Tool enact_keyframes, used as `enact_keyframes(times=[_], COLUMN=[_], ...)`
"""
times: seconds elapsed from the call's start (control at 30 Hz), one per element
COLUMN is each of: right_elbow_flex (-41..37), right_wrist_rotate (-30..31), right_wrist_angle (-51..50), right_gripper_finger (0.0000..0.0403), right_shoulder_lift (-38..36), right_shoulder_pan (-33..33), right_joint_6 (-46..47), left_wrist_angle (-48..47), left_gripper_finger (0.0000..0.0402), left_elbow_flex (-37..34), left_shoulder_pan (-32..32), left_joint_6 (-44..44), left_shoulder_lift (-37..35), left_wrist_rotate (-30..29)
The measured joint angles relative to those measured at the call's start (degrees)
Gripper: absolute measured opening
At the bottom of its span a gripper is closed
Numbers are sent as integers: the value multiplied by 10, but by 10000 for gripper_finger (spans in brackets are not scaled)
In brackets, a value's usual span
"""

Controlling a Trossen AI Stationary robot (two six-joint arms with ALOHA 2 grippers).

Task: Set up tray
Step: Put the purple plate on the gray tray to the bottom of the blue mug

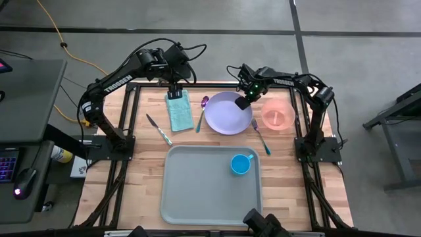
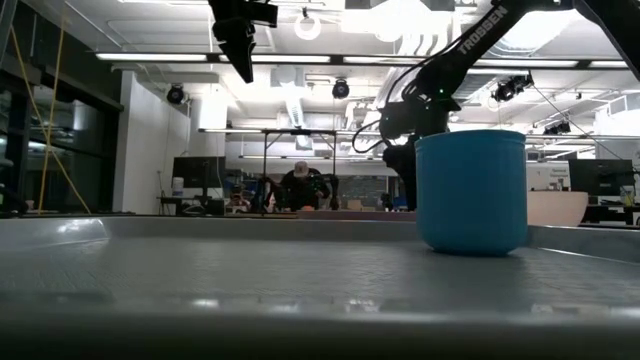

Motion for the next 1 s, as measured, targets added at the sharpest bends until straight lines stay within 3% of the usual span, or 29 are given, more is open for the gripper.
enact_keyframes(times=[0.47, 0.77, 1.0], right_elbow_flex=[0, 0, 0], right_wrist_rotate=[-5, 0, 4], right_wrist_angle=[-6, -5, -6], right_gripper_finger=[105, 12, 3], right_shoulder_lift=[22, 22, 22], right_shoulder_pan=[1, 1, 1], right_joint_6=[21, 13, 7], left_wrist_angle=[-3, -2, -2], left_gripper_finger=[294, 294, 294], left_elbow_flex=[0, 0, 0], left_shoulder_pan=[0, 0, 0], left_joint_6=[0, 0, 0], left_shoulder_lift=[0, 0, 0], left_wrist_rotate=[0, 0, 0])
